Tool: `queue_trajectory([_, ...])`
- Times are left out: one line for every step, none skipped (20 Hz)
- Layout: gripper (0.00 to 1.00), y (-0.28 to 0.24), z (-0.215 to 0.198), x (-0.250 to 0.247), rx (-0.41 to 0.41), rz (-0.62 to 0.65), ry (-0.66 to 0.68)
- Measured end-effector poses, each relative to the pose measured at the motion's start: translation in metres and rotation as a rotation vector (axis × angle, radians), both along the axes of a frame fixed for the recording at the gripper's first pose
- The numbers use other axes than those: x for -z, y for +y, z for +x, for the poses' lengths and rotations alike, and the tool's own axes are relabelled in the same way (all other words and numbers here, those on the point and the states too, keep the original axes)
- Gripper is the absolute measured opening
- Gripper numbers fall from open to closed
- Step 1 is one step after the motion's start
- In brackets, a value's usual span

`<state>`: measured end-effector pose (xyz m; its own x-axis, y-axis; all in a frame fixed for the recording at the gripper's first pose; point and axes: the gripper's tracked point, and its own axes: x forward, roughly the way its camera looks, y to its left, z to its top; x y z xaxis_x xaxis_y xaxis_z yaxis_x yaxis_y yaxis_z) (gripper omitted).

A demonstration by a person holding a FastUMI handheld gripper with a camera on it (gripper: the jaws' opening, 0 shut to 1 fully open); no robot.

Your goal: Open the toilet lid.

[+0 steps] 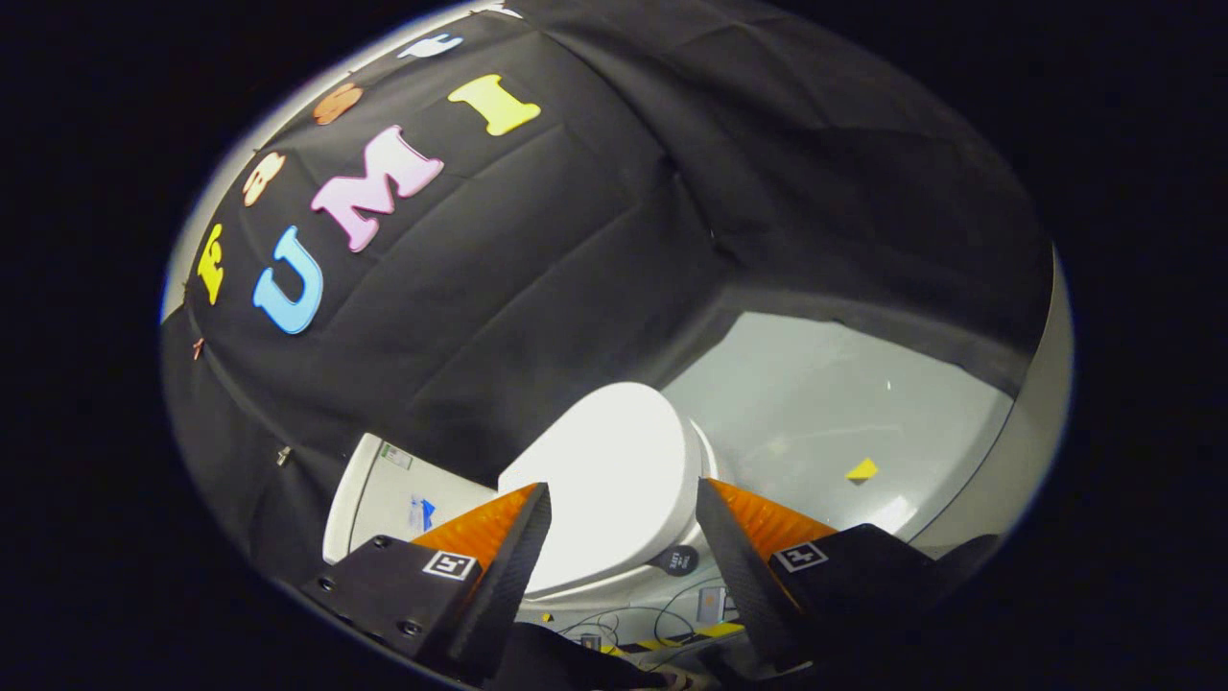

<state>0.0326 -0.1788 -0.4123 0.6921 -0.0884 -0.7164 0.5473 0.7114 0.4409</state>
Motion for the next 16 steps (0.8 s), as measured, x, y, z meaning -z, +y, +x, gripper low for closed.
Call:
queue_trajectory([0.97, 0.001, -0.002, 0.015, 0.004, 0.022, 0.022])
queue_trajectory([0.97, 0.002, -0.006, 0.029, 0.007, 0.046, 0.042])
queue_trajectory([0.96, 0.004, -0.009, 0.041, 0.012, 0.068, 0.063])
queue_trajectory([0.96, 0.007, -0.012, 0.052, 0.015, 0.092, 0.079])
queue_trajectory([0.96, 0.011, -0.014, 0.064, 0.020, 0.118, 0.094])
queue_trajectory([0.96, 0.013, -0.016, 0.076, 0.026, 0.146, 0.110])
queue_trajectory([0.97, 0.016, -0.019, 0.088, 0.033, 0.174, 0.122])
queue_trajectory([0.97, 0.018, -0.023, 0.099, 0.042, 0.203, 0.132])
queue_trajectory([0.94, 0.020, -0.026, 0.111, 0.056, 0.229, 0.150])
queue_trajectory([0.94, 0.022, -0.031, 0.126, 0.065, 0.245, 0.175])
queue_trajectory([0.94, 0.025, -0.034, 0.137, 0.065, 0.262, 0.190])
queue_trajectory([0.94, 0.031, -0.036, 0.145, 0.065, 0.288, 0.190])
queue_trajectory([0.94, 0.035, -0.035, 0.152, 0.075, 0.321, 0.186])
queue_trajectory([0.94, 0.036, -0.033, 0.158, 0.092, 0.359, 0.175])
queue_trajectory([0.94, 0.039, -0.032, 0.165, 0.110, 0.397, 0.169])
queue_trajectory([0.94, 0.042, -0.035, 0.175, 0.125, 0.429, 0.169])
